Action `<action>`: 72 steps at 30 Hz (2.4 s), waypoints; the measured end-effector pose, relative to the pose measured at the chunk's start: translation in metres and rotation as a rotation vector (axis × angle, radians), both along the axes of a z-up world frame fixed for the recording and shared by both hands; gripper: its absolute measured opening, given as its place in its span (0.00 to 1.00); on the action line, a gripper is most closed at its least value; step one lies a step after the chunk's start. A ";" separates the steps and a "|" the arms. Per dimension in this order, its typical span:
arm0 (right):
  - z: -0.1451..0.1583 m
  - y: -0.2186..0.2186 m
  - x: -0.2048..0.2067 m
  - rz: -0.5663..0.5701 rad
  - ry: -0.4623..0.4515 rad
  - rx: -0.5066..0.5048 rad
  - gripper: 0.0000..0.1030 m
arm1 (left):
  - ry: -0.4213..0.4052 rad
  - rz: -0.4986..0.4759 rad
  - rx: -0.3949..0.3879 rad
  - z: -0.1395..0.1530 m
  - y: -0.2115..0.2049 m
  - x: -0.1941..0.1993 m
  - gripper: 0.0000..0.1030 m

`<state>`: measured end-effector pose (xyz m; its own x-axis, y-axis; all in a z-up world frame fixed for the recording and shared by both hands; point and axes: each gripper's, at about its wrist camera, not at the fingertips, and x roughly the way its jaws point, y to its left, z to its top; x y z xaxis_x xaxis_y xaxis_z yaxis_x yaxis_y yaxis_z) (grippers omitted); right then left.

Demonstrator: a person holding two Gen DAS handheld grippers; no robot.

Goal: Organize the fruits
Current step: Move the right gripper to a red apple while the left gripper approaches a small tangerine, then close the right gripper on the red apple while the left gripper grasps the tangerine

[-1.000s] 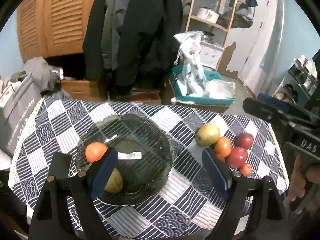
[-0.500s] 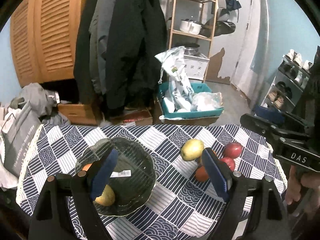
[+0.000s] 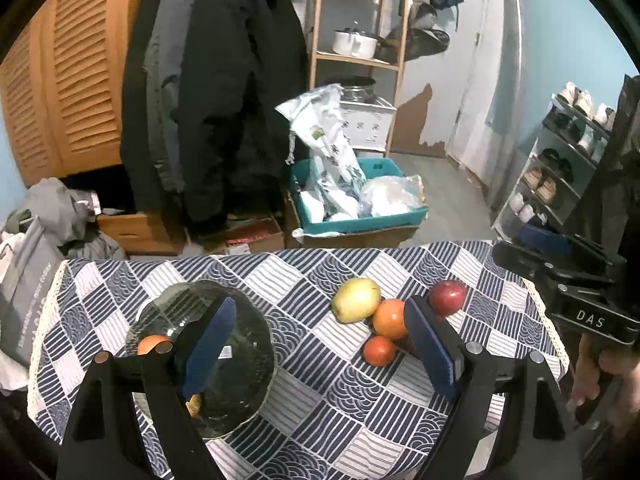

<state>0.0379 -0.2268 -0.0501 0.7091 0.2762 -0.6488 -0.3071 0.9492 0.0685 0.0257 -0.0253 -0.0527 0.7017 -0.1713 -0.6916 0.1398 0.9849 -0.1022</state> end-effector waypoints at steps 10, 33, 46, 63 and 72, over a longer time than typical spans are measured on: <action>-0.029 -0.039 0.005 -0.054 0.082 -0.001 0.67 | 0.060 -0.046 0.001 -0.017 -0.031 0.013 0.85; -0.129 -0.050 0.047 -0.081 0.356 -0.046 0.67 | 0.246 -0.070 0.080 -0.112 -0.069 0.061 0.85; -0.198 -0.039 0.064 -0.047 0.536 -0.050 0.67 | 0.343 -0.093 0.155 -0.168 -0.077 0.077 0.85; -0.222 -0.036 0.075 -0.024 0.606 -0.036 0.75 | 0.384 -0.124 0.138 -0.187 -0.081 0.084 0.85; -0.232 -0.034 0.077 0.004 0.603 -0.048 0.75 | 0.399 -0.151 0.121 -0.192 -0.090 0.084 0.85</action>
<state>0.1152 -0.2608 -0.2822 0.2111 0.2386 -0.9479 -0.2305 0.9546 0.1889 0.1099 -0.1150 -0.2447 0.3485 -0.1526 -0.9248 0.2564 0.9645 -0.0625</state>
